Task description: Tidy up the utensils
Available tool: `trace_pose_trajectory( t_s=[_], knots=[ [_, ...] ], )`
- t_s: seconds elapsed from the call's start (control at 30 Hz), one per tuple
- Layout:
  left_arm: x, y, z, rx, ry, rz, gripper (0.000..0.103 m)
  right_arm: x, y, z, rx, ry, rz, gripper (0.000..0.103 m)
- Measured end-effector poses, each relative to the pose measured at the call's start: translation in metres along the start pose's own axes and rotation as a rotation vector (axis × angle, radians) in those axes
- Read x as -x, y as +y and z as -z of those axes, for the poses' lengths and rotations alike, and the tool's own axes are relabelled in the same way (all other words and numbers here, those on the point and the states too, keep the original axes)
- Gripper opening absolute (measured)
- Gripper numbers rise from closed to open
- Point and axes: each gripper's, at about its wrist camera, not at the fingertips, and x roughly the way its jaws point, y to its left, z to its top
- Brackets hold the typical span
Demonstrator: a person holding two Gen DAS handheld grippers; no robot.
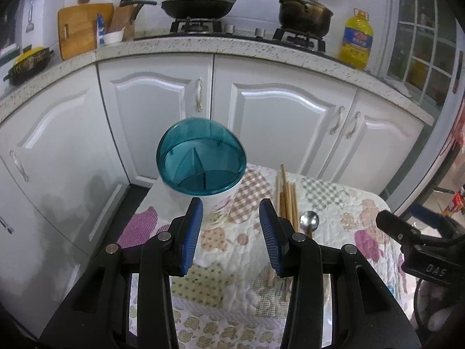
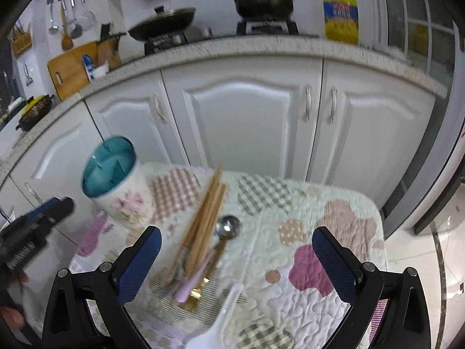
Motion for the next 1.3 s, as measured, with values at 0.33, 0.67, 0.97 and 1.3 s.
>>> trace_pose_trajectory(
  t_s=[0.33, 0.67, 0.97, 1.3],
  knots=[
    [0.012, -0.007, -0.003, -0.011, -0.021, 0.015, 0.04, 0.021, 0.015, -0.008, 0.002, -0.043, -0.003, 0.103],
    [0.015, -0.011, -0.002, -0.017, -0.023, 0.017, 0.04, 0.022, 0.017, -0.008, -0.001, -0.039, -0.002, 0.103],
    [0.016, -0.011, -0.003, -0.02, -0.026, 0.017, 0.04, 0.022, 0.018, -0.008, 0.006, -0.042, 0.001, 0.103],
    [0.015, -0.013, -0.004, -0.02, -0.025, 0.018, 0.04, 0.02, 0.017, -0.008, 0.005, -0.036, 0.013, 0.103]
  ],
)
